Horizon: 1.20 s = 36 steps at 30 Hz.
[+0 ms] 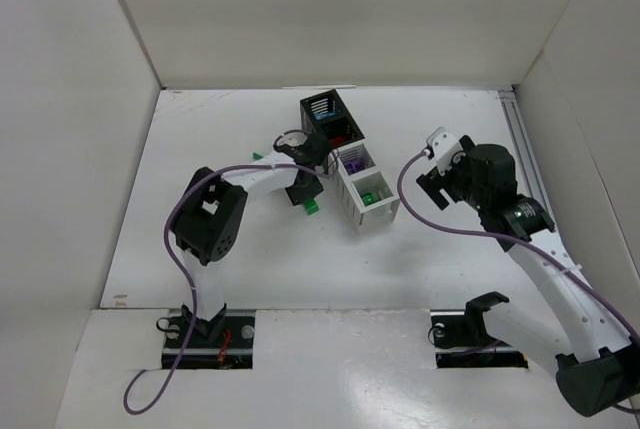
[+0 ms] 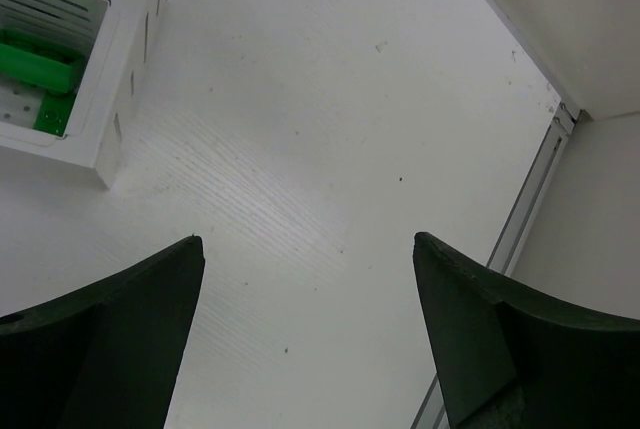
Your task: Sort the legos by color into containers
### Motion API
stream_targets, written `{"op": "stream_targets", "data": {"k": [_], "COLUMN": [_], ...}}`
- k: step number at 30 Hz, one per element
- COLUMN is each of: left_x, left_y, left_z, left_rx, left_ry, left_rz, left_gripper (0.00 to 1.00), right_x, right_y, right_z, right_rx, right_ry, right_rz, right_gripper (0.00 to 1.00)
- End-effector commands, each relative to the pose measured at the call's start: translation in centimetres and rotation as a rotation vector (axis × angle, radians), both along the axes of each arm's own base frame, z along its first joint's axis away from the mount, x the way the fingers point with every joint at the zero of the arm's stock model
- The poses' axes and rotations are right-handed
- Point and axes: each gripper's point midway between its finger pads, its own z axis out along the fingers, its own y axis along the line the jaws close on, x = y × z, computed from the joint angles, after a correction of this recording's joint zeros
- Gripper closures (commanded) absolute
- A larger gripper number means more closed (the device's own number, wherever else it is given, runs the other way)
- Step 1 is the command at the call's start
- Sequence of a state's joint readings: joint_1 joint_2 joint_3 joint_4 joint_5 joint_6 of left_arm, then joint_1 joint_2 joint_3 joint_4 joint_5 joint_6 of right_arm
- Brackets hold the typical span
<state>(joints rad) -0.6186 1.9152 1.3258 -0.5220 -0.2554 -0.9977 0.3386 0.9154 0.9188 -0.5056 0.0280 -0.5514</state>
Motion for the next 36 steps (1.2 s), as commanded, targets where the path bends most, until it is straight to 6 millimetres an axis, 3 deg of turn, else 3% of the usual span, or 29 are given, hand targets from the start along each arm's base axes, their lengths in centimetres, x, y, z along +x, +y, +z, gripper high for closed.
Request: {"op": "stream_targets", "data": {"k": [1, 3, 7, 13, 16, 17, 18, 20, 21, 26, 29, 31, 32, 34, 35, 36], "left_x": [-0.3, -1.0, -1.3, -1.1, -1.2, -1.1, -1.1, -0.9, -1.2, -1.6, -2.2, -2.8, -2.9, -3.1, -3.2, -3.2], "left_y": [0.3, -0.3, -2.4, -8.3, -10.9, -11.7, -12.4, -13.5, -14.0, -14.7, -14.5, -14.4, -14.3, -13.9, -13.7, -13.4], "left_z": [5.3, 7.0, 13.8, 19.6, 19.7, 20.7, 19.7, 20.3, 19.2, 19.4, 20.0, 19.7, 20.4, 20.3, 21.0, 20.5], "left_rx": [-0.011, -0.016, -0.078, -0.223, -0.218, -0.233, -0.205, -0.206, -0.182, -0.172, -0.177, -0.178, -0.196, -0.191, -0.204, -0.186], "left_ry": [-0.088, -0.127, -0.307, -0.473, -0.477, -0.489, -0.470, -0.475, -0.448, -0.447, -0.459, -0.450, -0.467, -0.463, -0.474, -0.472], "left_rz": [0.010, -0.013, -0.021, -0.129, -0.189, -0.196, -0.221, -0.241, -0.256, -0.269, -0.273, -0.274, -0.271, -0.272, -0.270, -0.265], "left_gripper": [0.84, 0.85, 0.85, 0.84, 0.84, 0.84, 0.84, 0.82, 0.82, 0.77, 0.68, 0.58, 0.52, 0.49, 0.40, 0.38], "right_x": [-0.2, -0.6, -0.8, -0.7, -0.8, -0.8, -0.8, -1.0, -0.9, -1.1, -1.2, -1.2, -1.2, -1.2, -1.1, -1.0], "right_y": [-0.9, -1.3, -1.9, -1.7, -1.7, -1.7, -1.7, -1.9, -2.2, -2.9, -3.0, -3.0, -3.0, -2.8, -2.5, -2.2], "right_z": [0.6, 0.5, 0.6, 0.8, 1.0, 1.0, 1.0, 1.1, 1.1, 1.2, 1.4, 1.4, 1.4, 1.8, 1.6, 1.8], "right_rx": [-0.012, -0.012, -0.020, 0.001, 0.004, 0.004, 0.004, 0.000, -0.001, -0.010, -0.007, -0.007, -0.007, 0.000, 0.001, 0.011], "right_ry": [-0.037, -0.038, -0.052, -0.056, -0.065, -0.065, -0.065, -0.066, -0.066, -0.069, -0.078, -0.078, -0.078, -0.085, -0.074, -0.082], "right_rz": [-0.023, -0.033, -0.047, -0.039, -0.039, -0.039, -0.039, -0.049, -0.058, -0.086, -0.087, -0.087, -0.087, -0.077, -0.067, -0.054], "right_gripper": [0.09, 0.09, 0.09, 0.08, 0.08, 0.08, 0.07, 0.07, 0.07, 0.04, 0.04, 0.02, 0.01, 0.01, 0.01, 0.01]}}
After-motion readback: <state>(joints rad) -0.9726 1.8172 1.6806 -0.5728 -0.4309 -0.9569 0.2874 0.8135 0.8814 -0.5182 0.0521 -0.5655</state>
